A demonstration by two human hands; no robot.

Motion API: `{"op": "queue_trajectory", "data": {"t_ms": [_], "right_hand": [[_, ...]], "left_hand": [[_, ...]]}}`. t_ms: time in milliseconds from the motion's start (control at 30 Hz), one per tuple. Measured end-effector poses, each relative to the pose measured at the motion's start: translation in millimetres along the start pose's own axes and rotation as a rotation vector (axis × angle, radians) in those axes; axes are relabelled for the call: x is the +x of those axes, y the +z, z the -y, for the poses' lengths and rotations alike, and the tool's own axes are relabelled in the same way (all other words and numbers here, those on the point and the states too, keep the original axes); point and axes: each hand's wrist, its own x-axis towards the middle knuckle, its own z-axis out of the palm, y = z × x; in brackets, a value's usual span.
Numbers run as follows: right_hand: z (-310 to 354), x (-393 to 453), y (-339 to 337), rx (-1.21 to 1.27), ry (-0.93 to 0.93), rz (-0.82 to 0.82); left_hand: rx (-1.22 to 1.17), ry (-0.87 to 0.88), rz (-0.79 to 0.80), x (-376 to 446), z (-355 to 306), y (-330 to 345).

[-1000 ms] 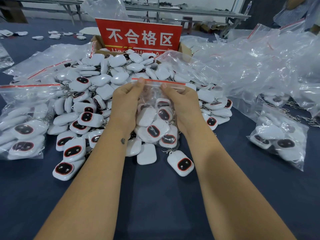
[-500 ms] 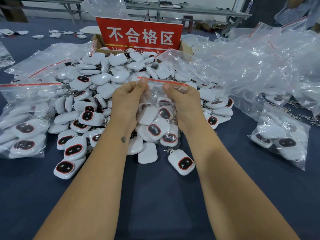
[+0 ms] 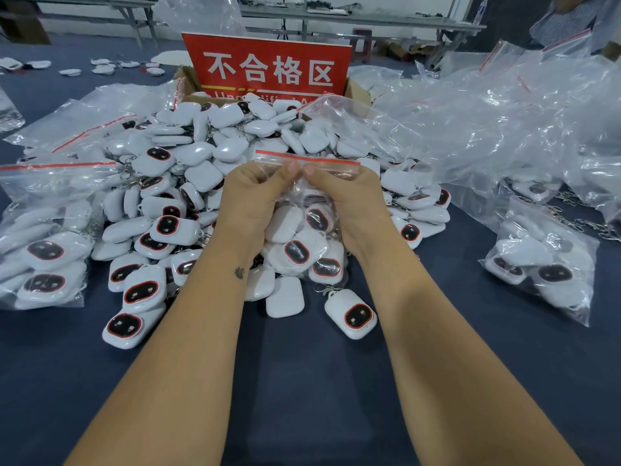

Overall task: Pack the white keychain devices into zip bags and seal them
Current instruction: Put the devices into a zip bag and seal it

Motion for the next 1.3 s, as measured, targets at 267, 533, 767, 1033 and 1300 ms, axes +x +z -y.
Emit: {"op": "queue_trajectory", "data": {"t_ms": [267,533,767,1033,1300], "right_hand": [[-3.1,0.8,3.1,-0.123,-0.108,-0.046],[-7.3,6.7,2.5,-0.114,-0.017,-0.069],[-8.4,7.1,1.5,-0.094,-0.056,-0.089],[-3.2,7.3,-3.7,-0.083,-0.062,-0.021],[-0.9,2.7,-4.3,-0.084,-0.071,-0.108]], "left_hand": [[-0.012,-0.005,-0.006,-0.1,-1.9,1.3],[-0.046,-0.024,0.041,-0.1,-0.8,-0.5],[-0.025,-0.030,-0.030,0.7,0.6,1.7],[0.005,-0.010,0.032,0.6,3.9,0.8],[0.050,-0.094,-0.070,4.8,6.6,1.7]]}}
